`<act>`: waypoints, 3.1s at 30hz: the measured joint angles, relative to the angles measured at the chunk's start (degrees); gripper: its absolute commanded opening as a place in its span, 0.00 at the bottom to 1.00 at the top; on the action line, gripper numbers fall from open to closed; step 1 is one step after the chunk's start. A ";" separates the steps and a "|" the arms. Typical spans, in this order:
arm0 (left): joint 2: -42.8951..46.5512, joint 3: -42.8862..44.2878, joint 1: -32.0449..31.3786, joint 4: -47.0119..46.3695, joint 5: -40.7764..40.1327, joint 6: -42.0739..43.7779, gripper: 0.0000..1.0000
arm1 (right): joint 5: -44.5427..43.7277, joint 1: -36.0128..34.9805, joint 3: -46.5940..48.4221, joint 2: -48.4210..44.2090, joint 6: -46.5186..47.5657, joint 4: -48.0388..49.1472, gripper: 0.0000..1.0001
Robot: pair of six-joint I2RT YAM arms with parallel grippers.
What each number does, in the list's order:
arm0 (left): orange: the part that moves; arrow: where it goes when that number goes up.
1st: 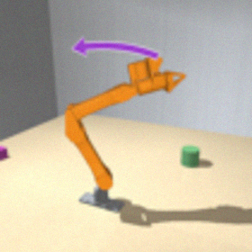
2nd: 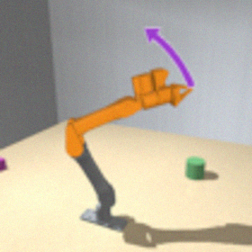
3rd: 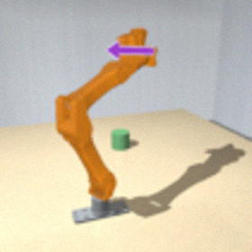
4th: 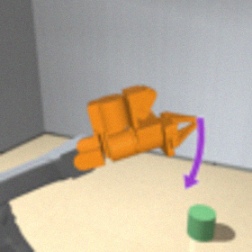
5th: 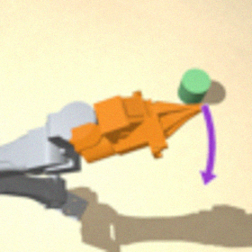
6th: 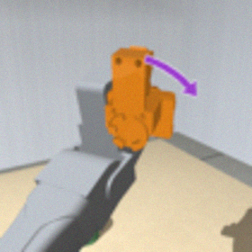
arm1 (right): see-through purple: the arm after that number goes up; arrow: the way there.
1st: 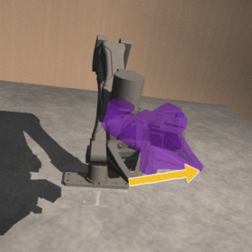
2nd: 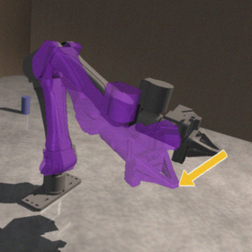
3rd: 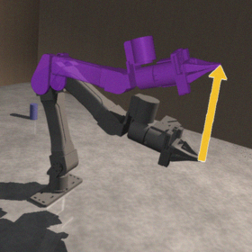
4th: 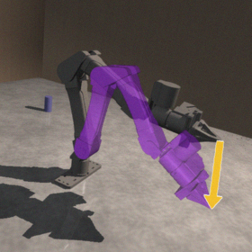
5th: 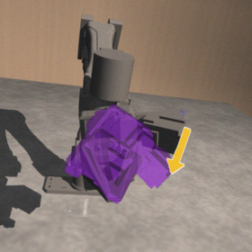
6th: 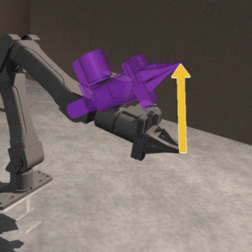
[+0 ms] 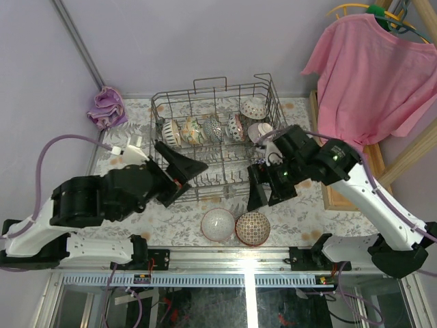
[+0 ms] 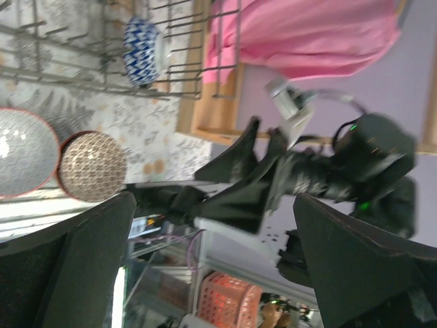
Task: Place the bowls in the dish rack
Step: Pick up the bowl from the center of the board.
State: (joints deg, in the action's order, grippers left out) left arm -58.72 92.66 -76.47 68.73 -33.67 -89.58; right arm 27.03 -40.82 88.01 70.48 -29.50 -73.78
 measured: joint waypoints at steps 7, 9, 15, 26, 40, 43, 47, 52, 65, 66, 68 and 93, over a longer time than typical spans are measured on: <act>8.41 -6.45 0.00 -10.19 -4.81 4.17 1.00 | -12.74 -21.46 0.00 2.08 -4.24 3.34 0.82; 8.13 -6.29 0.00 -11.39 -5.68 5.01 1.00 | -16.15 -26.27 -0.02 3.43 -5.18 4.28 0.81; 7.63 -6.16 0.00 -12.59 -7.23 6.51 1.00 | -22.03 -34.27 -2.86 5.73 -5.70 8.35 0.81; 8.98 -5.86 0.00 -12.70 -7.87 7.26 1.00 | -24.68 -40.09 -3.89 18.88 -3.82 15.21 0.75; 8.07 -3.80 0.00 -13.07 -7.76 8.66 1.00 | -26.23 -40.09 -0.57 36.28 0.74 19.93 0.58; 7.87 -3.26 0.00 -13.11 -7.74 8.96 1.00 | -28.02 -40.09 1.60 38.75 1.62 20.37 0.55; 7.39 -2.38 0.00 -13.07 -7.63 9.42 1.00 | -30.01 -40.09 3.32 40.92 2.78 20.81 0.51; 6.71 -0.81 0.00 -12.96 -7.26 9.57 1.00 | -31.17 -40.09 3.76 43.76 4.09 21.77 0.49; 6.78 -0.52 0.00 -12.87 -7.23 9.57 1.00 | -32.63 -40.09 3.85 47.78 5.75 22.45 0.09; 6.91 -0.55 0.00 -12.87 -7.23 9.57 1.00 | -32.92 -40.09 4.15 47.78 6.01 22.18 0.04; 7.23 -0.57 0.00 -12.85 -7.26 9.55 1.00 | -34.14 -40.09 6.03 47.76 6.36 20.48 0.00; 7.15 -1.38 0.00 -14.38 -11.19 11.61 1.00 | -2.34 -17.88 25.44 21.90 10.58 15.17 0.00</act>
State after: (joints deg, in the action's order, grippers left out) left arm -51.57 91.29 -76.47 54.35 -44.86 -77.97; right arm 24.69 -58.70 113.45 92.38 -18.92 -58.61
